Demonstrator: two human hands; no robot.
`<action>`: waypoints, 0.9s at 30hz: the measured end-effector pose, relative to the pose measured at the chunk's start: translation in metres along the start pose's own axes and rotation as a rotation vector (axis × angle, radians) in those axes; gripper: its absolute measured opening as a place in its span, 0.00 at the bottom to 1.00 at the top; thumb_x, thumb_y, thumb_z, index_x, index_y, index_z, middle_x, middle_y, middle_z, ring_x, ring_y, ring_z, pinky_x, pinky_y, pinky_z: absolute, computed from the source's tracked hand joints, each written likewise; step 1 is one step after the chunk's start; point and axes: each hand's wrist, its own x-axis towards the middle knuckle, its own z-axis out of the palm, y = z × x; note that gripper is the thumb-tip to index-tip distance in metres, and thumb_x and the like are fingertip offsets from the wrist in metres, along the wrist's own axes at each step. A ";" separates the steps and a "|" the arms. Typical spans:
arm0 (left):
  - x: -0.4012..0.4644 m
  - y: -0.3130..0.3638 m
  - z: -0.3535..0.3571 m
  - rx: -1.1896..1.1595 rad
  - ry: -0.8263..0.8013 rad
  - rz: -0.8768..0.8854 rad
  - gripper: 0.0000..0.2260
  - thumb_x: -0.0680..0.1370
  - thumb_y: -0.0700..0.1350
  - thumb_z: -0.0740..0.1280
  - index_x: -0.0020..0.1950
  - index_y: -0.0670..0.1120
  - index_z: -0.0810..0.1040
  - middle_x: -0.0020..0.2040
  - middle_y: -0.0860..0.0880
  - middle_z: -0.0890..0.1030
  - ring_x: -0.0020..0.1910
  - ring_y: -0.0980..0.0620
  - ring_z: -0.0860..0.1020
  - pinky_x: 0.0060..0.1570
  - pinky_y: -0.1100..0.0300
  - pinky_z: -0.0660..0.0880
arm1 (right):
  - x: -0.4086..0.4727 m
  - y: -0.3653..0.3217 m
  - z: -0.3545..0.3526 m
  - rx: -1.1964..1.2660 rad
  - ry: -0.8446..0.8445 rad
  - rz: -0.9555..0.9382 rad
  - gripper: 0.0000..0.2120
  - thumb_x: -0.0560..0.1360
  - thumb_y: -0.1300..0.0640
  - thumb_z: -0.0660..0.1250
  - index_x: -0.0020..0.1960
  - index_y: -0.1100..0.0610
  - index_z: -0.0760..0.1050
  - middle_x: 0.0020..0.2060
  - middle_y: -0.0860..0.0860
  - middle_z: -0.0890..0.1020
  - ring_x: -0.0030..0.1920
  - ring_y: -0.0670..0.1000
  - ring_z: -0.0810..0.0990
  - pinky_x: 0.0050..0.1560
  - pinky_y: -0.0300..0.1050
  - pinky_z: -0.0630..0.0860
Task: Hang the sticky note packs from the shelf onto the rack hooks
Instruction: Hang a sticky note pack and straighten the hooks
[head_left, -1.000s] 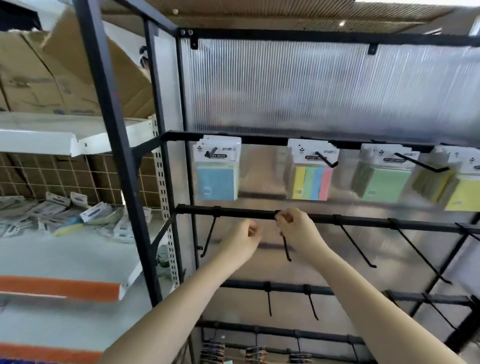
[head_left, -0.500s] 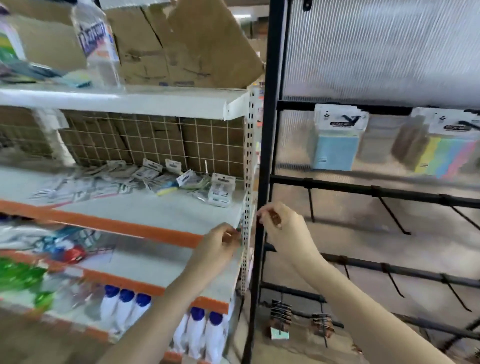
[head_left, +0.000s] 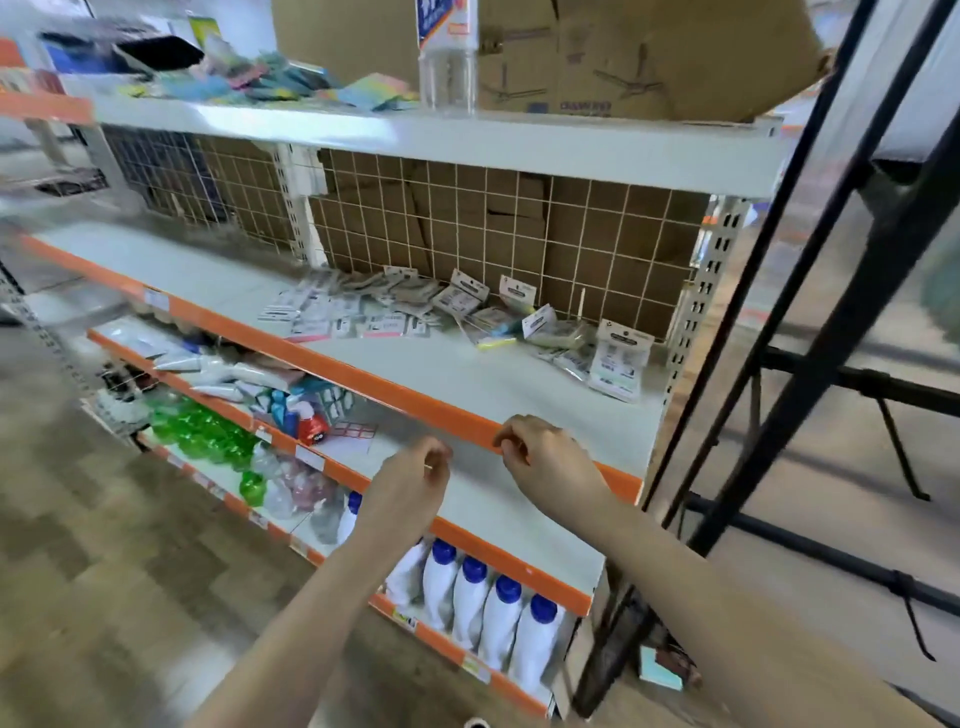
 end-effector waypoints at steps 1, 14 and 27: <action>0.007 -0.006 -0.004 0.015 0.012 -0.001 0.07 0.79 0.39 0.60 0.52 0.46 0.77 0.46 0.49 0.82 0.45 0.48 0.79 0.49 0.51 0.76 | 0.011 0.001 0.008 -0.004 -0.008 0.003 0.09 0.80 0.56 0.56 0.54 0.51 0.75 0.52 0.46 0.78 0.50 0.49 0.76 0.45 0.44 0.71; 0.147 -0.076 -0.026 0.200 0.025 -0.066 0.07 0.80 0.42 0.57 0.53 0.45 0.74 0.46 0.46 0.79 0.44 0.45 0.77 0.43 0.51 0.75 | 0.182 0.000 0.095 0.045 -0.135 0.061 0.10 0.78 0.58 0.57 0.53 0.53 0.76 0.54 0.49 0.79 0.54 0.52 0.77 0.54 0.47 0.73; 0.268 -0.149 -0.032 0.281 0.065 0.029 0.15 0.78 0.37 0.59 0.64 0.44 0.75 0.60 0.44 0.77 0.61 0.44 0.72 0.56 0.53 0.69 | 0.283 0.008 0.166 -0.127 -0.108 0.168 0.12 0.79 0.57 0.57 0.60 0.53 0.74 0.59 0.51 0.74 0.62 0.53 0.70 0.61 0.47 0.68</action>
